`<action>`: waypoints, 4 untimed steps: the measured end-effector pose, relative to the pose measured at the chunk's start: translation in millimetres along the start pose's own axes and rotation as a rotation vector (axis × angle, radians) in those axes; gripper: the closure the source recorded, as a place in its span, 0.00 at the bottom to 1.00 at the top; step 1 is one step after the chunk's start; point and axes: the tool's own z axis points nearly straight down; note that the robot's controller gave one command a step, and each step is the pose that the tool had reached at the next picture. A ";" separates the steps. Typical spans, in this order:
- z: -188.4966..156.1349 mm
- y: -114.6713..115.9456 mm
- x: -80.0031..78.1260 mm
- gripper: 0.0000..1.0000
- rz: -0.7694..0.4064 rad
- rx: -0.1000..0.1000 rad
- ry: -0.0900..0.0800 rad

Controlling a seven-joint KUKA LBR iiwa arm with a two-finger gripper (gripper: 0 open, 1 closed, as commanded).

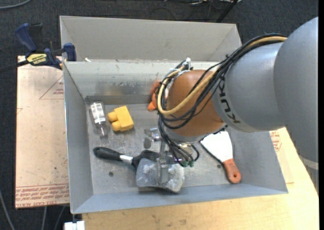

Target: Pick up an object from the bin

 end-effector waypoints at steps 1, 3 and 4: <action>42.5 19.0 2.9 0.00 -0.131 0.000 -0.008; 43.6 13.1 4.3 0.00 -0.166 0.000 -0.007; 41.0 14.0 2.1 1.00 -0.214 -0.008 -0.019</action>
Offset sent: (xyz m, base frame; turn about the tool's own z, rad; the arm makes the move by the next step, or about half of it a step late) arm -0.0090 0.0050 -0.0471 -0.2212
